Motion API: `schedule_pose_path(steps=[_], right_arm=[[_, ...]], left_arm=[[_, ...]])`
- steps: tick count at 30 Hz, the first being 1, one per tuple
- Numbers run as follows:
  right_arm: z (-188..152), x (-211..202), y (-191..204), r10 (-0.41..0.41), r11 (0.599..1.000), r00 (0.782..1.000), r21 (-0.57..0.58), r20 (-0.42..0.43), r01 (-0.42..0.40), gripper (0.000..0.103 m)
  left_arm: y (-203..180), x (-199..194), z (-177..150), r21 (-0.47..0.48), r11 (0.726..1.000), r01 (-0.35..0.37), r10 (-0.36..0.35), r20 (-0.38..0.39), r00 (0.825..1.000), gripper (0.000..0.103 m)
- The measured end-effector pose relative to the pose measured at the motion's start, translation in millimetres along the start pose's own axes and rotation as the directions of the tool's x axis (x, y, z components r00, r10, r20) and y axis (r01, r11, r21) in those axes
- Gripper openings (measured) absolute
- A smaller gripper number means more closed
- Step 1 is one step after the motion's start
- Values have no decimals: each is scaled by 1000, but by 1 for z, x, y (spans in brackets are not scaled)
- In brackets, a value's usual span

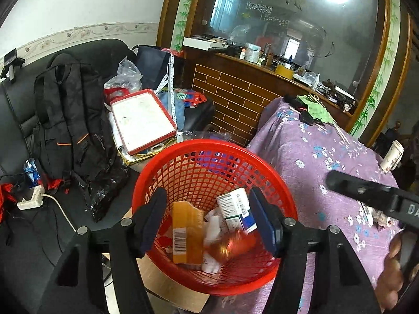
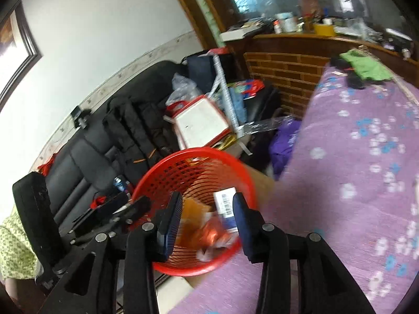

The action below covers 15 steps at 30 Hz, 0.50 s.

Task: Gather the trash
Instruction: 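Lower the spray bottle and snack packet into the red basket and open both grippers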

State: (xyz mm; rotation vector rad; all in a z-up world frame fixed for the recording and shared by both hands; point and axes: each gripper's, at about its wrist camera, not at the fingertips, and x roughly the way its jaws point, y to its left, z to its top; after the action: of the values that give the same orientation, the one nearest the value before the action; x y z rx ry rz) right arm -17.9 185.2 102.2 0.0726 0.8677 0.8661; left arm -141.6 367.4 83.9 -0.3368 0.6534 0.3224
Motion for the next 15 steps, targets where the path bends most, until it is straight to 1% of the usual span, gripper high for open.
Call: schedule_pose_path(steps=[4, 7, 10, 11, 12, 15], right_arm=[[-13, -34, -18, -69, 998, 997, -9, 46, 69, 56], [-28, -58, -40, -117, 993, 992, 18, 52, 116, 57], [-43, -81, -65, -137, 988, 989, 75, 56, 132, 57], [-48, -89, -75, -156, 984, 986, 96, 59, 149, 57], [-53, -99, -85, -176, 979, 982, 118, 66, 167, 57], [-64, -130, -114, -200, 968, 976, 175, 91, 182, 57]], left_arm=[[-20, -3, -6, 27, 999, 32, -31, -10, 999, 64], [-45, -3, -13, 63, 996, 58, -56, -26, 998, 64], [-76, 0, -20, 113, 990, 87, -82, -48, 995, 64], [-85, 0, -22, 127, 988, 93, -87, -54, 995, 64], [-95, 0, -25, 144, 984, 103, -96, -61, 994, 64], [-131, -2, -34, 205, 968, 145, -130, -83, 988, 64]])
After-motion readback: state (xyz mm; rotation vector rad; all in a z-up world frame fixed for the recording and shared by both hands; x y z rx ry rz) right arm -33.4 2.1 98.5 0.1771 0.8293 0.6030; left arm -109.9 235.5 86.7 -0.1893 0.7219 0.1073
